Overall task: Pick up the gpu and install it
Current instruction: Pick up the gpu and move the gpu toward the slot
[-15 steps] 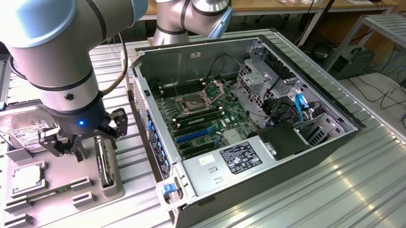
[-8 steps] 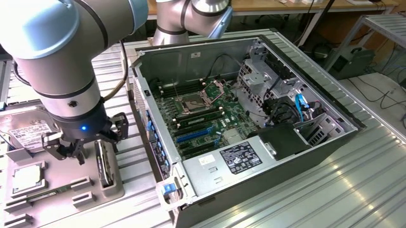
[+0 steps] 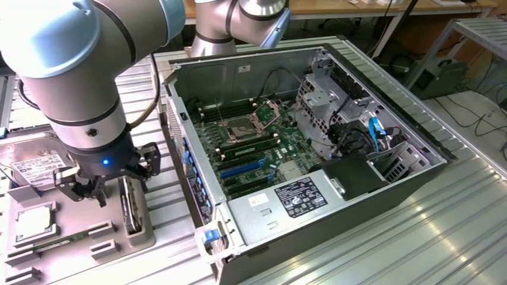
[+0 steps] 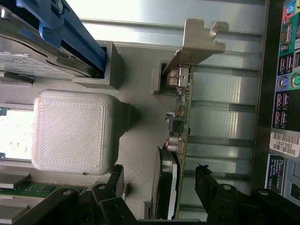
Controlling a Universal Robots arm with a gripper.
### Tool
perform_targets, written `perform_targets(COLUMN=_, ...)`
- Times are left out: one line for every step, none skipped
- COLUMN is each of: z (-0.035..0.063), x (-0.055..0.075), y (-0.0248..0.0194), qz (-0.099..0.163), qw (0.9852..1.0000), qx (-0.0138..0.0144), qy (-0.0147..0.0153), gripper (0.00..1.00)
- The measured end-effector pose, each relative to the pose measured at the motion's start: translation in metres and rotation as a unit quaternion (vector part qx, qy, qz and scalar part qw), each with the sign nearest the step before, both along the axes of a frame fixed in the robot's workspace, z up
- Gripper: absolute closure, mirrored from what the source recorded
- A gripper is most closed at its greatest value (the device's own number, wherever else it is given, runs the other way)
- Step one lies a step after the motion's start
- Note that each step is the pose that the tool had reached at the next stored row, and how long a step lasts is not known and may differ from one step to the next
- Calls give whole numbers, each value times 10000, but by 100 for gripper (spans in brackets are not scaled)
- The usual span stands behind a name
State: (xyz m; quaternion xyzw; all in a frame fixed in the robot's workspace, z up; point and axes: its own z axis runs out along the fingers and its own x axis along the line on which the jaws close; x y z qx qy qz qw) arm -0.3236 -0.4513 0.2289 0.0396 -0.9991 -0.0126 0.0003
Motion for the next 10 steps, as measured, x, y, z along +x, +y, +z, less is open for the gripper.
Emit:
perform_targets(z=0, x=0, y=0, qz=0, qw=10000, qx=0, qy=0, gripper=28)
perform_targets(z=0, x=0, y=0, qz=0, qw=10000, qx=0, qy=0, gripper=28)
perform_targets(z=0, x=0, y=0, qz=0, qw=10000, qx=0, qy=0, gripper=28)
perform_targets(z=-1, x=0, y=0, qz=0, qw=10000, qx=0, qy=0, gripper=28)
perform_targets(z=0, x=0, y=0, qz=0, qw=10000, qx=0, qy=0, gripper=28)
perform_targets(z=-1, x=0, y=0, qz=0, qw=10000, qx=1, qy=-1, gripper=29)
perform_targets(z=0, x=0, y=0, qz=0, qw=10000, qx=0, qy=0, gripper=36)
perform_targets(z=0, x=0, y=0, qz=0, qw=10000, qx=0, qy=0, gripper=36)
perform_targets(z=0, x=0, y=0, qz=0, qw=10000, qx=0, qy=0, gripper=36)
perform_targets(z=-1, x=0, y=0, qz=0, qw=10000, qx=0, qy=-1, gripper=36)
